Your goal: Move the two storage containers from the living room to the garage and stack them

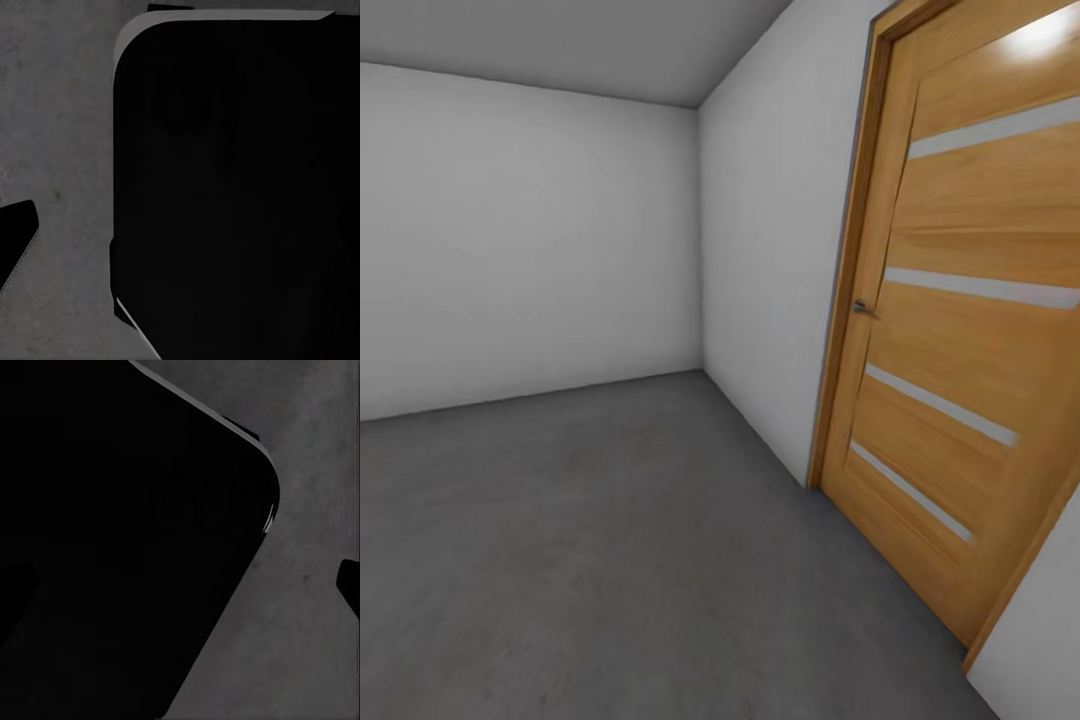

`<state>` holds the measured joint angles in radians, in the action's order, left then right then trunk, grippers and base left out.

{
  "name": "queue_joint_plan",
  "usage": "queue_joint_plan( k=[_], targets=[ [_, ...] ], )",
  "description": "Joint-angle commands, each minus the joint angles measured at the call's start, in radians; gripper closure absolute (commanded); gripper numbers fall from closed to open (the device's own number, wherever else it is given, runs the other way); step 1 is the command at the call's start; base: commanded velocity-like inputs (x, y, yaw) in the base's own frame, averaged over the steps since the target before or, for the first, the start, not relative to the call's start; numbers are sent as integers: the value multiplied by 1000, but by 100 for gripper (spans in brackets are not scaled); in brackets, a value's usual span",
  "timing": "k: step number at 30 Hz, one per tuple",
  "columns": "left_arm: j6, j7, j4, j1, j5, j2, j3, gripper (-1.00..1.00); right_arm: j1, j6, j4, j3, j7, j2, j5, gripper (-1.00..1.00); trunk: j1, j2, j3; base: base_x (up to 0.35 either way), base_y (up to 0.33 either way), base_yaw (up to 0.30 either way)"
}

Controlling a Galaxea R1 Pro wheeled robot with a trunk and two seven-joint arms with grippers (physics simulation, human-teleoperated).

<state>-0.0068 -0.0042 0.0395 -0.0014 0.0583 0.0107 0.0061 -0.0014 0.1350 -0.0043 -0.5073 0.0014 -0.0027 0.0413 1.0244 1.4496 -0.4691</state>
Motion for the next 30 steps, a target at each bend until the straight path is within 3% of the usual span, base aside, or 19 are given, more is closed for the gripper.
queue_joint_plan(
  k=[1,30],
  targets=[
    [-1,0,0,0,6,0,0,-100,0,2,0,-5,0,0,4,-100,1,0,-1,325,0,0],
    [1,0,0,0,6,0,0,-100,0,2,0,-5,0,3,-3,-100,1,0,-1,325,0,0]
  ],
)
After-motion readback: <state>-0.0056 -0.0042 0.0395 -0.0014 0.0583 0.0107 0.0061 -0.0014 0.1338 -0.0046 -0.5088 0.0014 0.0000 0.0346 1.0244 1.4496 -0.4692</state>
